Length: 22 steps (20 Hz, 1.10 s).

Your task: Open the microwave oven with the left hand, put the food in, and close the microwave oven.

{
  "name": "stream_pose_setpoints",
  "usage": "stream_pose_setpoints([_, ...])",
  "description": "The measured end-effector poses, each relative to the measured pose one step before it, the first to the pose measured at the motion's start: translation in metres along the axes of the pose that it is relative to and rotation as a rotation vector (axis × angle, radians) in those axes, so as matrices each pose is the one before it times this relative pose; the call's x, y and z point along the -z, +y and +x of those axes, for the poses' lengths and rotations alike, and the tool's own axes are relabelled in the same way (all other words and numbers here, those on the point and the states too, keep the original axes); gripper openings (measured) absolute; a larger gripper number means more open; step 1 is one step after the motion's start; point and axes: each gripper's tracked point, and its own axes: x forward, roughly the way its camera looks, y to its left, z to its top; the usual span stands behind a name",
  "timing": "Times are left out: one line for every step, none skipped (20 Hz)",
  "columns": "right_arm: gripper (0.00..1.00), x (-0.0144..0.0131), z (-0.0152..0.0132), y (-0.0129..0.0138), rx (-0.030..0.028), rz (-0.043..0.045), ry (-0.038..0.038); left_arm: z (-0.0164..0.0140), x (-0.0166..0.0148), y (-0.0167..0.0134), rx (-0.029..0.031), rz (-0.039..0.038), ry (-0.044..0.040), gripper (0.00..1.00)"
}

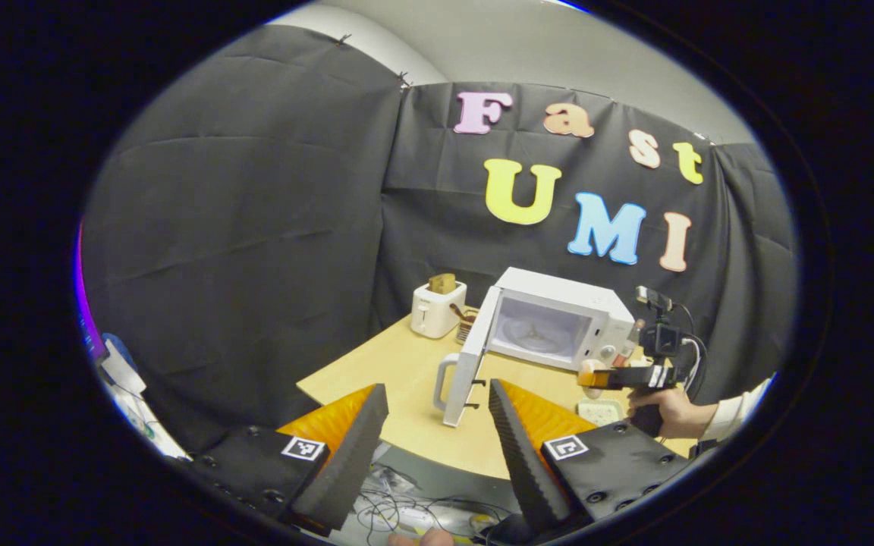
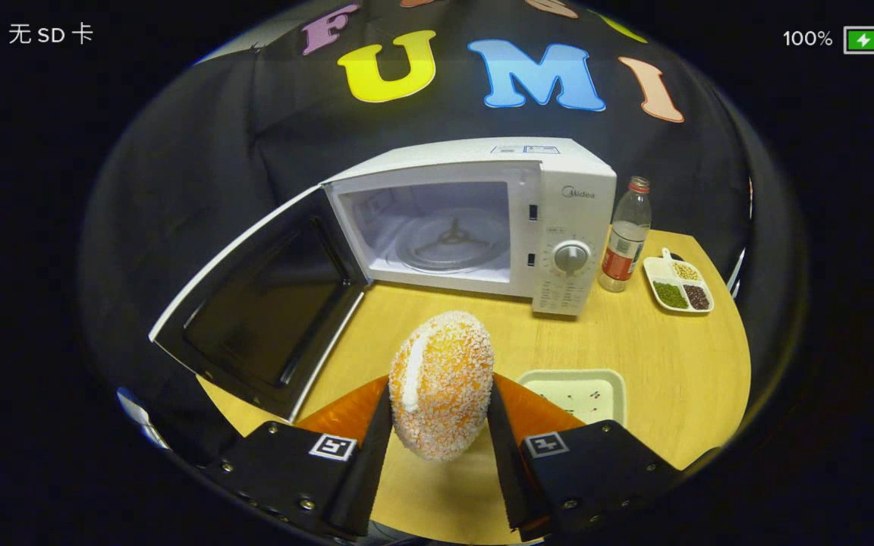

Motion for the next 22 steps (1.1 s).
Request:
stream_pose_setpoints([0.66,-0.00534,0.00588,0.01161,-0.01014,0.02715,-0.00979,-0.0029,-0.00083,0.00012,0.01342,0.00818,0.00165,0.87])
stream_pose_setpoints([0.66,-0.00596,0.00655,0.00947,-0.00757,0.01929,-0.00735,-0.00098,-0.00324,-0.00019,0.0134,-0.00897,-0.00338,0.88])
stream_pose_setpoints([0.66,-0.00569,0.00719,0.00754,-0.00282,0.01116,-0.00603,-0.00253,-0.00244,0.00127,0.00347,-0.01839,-0.00335,0.89])
stream_pose_setpoints([0.66,-0.00447,0.00903,0.00547,-0.00148,0.0104,0.00296,-0.00144,-0.00328,0.00351,-0.01005,-0.02151,0.00109,0.89])
stream_pose_setpoints([0.66,-0.00467,0.00792,0.00659,-0.00349,0.02004,-0.00558,-0.00083,-0.00515,0.00867,-0.01207,-0.02597,-0.00453,0.92])
stream_pose_setpoints([0.66,-0.0076,0.00941,0.00501,-0.00348,0.02382,-0.01143,-0.00133,-0.00796,0.0073,-0.01039,-0.01639,-0.01249,0.87])
stream_pose_setpoints([0.66,-0.00666,0.01255,0.00091,0.00168,0.02747,-0.01164,-0.00064,-0.00179,0.0044,-0.01246,0.0147,-0.00539,0.89])
stream_pose_setpoints([0.66,-0.00658,0.01151,-0.00023,0.00594,0.03064,-0.00893,0.00013,0.00483,0.00746,-0.01968,0.03687,0.01964,0.86])
stream_pose_setpoints([0.66,-0.00547,0.01301,0.00007,0.00446,0.02931,-0.00786,0.0011,0.01057,0.00587,-0.02176,0.03246,0.02441,0.86])
stream_pose_setpoints([0.65,-0.0055,0.01352,-0.0002,-0.00358,0.02771,-0.0051,0.0022,0.00543,0.00282,-0.01603,0.01033,0.01891,0.87])
stream_pose_setpoints([0.65,-0.00504,0.01315,-0.00076,-0.00351,0.0282,-0.00384,0.00248,0.00278,0.00232,-0.01694,-0.01884,0.02206,0.87])
stream_pose_setpoints([0.66,-0.00482,0.0142,0.00061,-0.00307,0.03072,-0.00678,0.00213,-0.00079,0.00049,-0.01081,-0.03278,0.00371,0.87])
stream_pose_setpoints([0.65,-0.00449,0.01417,-0.00022,-0.00077,0.02692,-0.01439,0.00211,-0.00044,-0.00083,-0.01632,-0.03411,-0.00075,0.87])
stream_pose_setpoints([0.65,-0.00378,0.01333,-0.00076,-0.0025,0.0239,-0.01148,0.00423,0.00137,0.00197,-0.01926,-0.02635,0.0091,0.87])
stream_pose_setpoints([0.65,-0.00106,0.0132,-0.00096,0.00305,0.0248,-0.00785,0.00359,0.01002,-0.00095,-0.01782,-0.02128,0.02305,0.87])
stream_pose_setpoints([0.65,-0.00092,0.01127,-0.00113,0.00578,0.02382,-0.00697,0.00413,0.0085,-0.00099,-0.01296,-0.0158,0.02734,0.89])
stream_pose_setpoints([0.65,-0.00018,0.01098,0.00003,0.0049,0.01536,-0.00798,0.0035,0.00553,-0.00155,-0.00992,-0.0089,0.01944,0.9])
stream_pose_setpoints([0.65,-0.00041,0.00942,-0.00204,0.01071,0.01252,-0.00836,0.00517,0.00416,0.00025,-0.01149,0.00326,0.01692,0.89])
stream_pose_setpoints([0.65,-0.00034,0.00802,-0.00149,0.01023,0.01624,-0.00583,0.00368,0.00451,-0.00058,-0.01036,0.00805,0.01759,0.89])
stream_pose_setpoints([0.65,-0.00369,0.00833,-0.00242,0.01254,0.01772,-0.0163,0.00296,0.00353,-0.00067,-0.01062,0.0047,0.01594,0.87])
stream_pose_setpoints([0.66,-0.0029,0.00767,-0.00163,0.01146,0.01797,-0.01228,0.00311,-0.00052,-0.0015,-0.00684,-0.00043,0.00641,0.87])
stream_pose_setpoints([0.65,-0.00427,0.00738,-0.00118,0.00581,0.01722,-0.01548,0.0009,0.0004,-0.00194,-0.00708,0.00067,0.00776,0.87])
